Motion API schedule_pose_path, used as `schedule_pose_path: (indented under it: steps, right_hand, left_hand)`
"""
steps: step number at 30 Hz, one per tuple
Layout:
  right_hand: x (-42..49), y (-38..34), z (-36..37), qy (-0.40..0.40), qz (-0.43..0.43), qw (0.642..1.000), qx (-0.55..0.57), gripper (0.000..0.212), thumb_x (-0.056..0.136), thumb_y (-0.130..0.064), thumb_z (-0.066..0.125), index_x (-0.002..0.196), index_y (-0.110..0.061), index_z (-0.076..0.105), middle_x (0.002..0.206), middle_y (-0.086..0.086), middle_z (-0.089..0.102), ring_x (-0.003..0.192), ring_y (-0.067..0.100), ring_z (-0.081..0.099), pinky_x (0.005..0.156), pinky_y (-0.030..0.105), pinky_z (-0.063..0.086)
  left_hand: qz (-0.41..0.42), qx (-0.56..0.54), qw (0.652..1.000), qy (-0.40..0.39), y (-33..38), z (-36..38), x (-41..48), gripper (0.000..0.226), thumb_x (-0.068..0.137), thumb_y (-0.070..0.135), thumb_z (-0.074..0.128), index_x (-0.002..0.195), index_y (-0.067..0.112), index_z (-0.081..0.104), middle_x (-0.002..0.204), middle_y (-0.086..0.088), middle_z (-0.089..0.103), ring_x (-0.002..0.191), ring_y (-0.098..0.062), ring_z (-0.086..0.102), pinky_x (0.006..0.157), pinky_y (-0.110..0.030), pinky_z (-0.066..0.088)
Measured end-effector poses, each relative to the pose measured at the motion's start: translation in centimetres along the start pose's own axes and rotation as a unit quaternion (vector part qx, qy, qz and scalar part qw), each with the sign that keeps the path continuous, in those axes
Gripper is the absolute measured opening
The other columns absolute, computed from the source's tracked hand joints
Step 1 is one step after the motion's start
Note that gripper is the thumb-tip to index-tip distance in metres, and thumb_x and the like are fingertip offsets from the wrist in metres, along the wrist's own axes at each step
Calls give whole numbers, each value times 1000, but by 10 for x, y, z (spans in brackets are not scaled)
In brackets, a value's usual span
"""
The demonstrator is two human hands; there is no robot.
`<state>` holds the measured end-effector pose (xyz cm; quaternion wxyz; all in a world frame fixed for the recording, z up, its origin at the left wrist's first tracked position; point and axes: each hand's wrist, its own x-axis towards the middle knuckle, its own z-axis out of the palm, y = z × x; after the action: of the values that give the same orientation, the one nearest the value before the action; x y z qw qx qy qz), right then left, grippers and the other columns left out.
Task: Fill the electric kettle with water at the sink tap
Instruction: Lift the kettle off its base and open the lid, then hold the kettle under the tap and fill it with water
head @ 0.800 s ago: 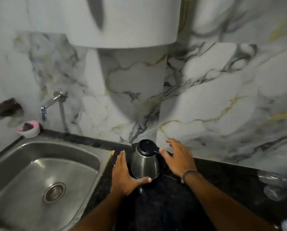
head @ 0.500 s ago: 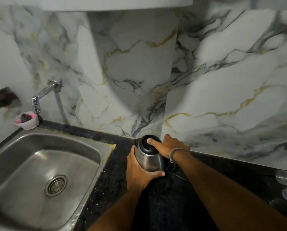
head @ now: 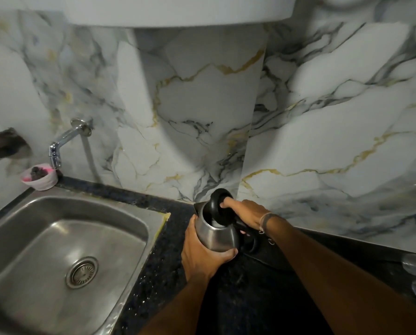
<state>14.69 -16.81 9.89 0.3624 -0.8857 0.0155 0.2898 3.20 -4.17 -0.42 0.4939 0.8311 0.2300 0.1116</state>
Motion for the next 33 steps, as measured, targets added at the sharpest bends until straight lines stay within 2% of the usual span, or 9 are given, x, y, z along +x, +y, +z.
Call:
schedule_pose_path:
  steps: [5,10,13,17,21,23,27,30,33]
  right_hand:
    - [-38,-9,-4,-51,-55,980,184,73,65,-74,64,93,-9,82,66,9,76,55,23,68,62,34,56]
    - [-70,-38,35,-29,-69,962,263,56,72,-65,60,81,-10,71,52,8,66,41,18,59,45,26,45]
    - [-79,-65,74,-38,-80,948,306,71,60,-69,70,89,-5,80,62,11,71,52,22,66,52,29,49]
    - [-72,-111,129,-49,-107,948,296,78,68,-72,69,91,1,83,74,22,70,68,33,65,69,43,47]
    - [-57,-172,191,-22,-111,953,281,66,65,-75,70,81,-15,90,84,25,85,71,43,80,73,44,56]
    - [-45,-201,218,-8,-108,955,277,66,64,-76,69,85,-18,92,94,23,88,93,48,84,86,48,60]
    - [-13,-247,267,-2,-83,951,296,59,54,-74,71,70,-21,90,77,15,84,79,35,74,78,48,52]
    - [13,-276,300,11,-51,951,305,60,60,-75,70,78,-22,92,90,18,88,85,36,76,81,48,52]
    - [35,-294,323,38,-27,950,309,53,76,-69,71,82,-21,93,100,22,89,94,39,78,86,52,55]
  left_hand:
    - [16,-23,999,24,16,-46,-11,150,30,64,103,162,54,32,152,23,61,143,-15,62,117,-46,54]
    - [58,-50,997,24,13,-112,-20,141,35,56,107,160,54,41,147,25,66,136,-3,66,110,-44,60]
    - [65,-68,995,15,2,-161,-19,134,40,53,110,155,54,42,150,24,65,138,-3,66,111,-39,59]
    - [73,-75,994,31,-26,-224,-6,134,42,32,110,161,41,49,144,16,73,129,-4,74,97,-42,67]
    - [39,-83,995,35,-77,-291,20,142,43,58,111,166,43,42,157,20,60,144,-3,62,111,-41,60]
    - [21,-59,998,11,-104,-328,39,124,65,67,98,169,45,36,165,17,53,151,-7,56,123,-42,52]
    - [-35,-38,995,86,-135,-404,115,53,108,38,68,159,41,55,152,1,71,137,-21,68,116,-44,54]
    - [-47,-19,993,110,-116,-440,195,33,108,47,68,134,30,76,128,3,82,117,-19,76,94,-34,55]
    - [-22,19,997,70,-79,-453,255,46,89,65,81,116,29,81,112,6,85,105,-20,78,91,-36,61]
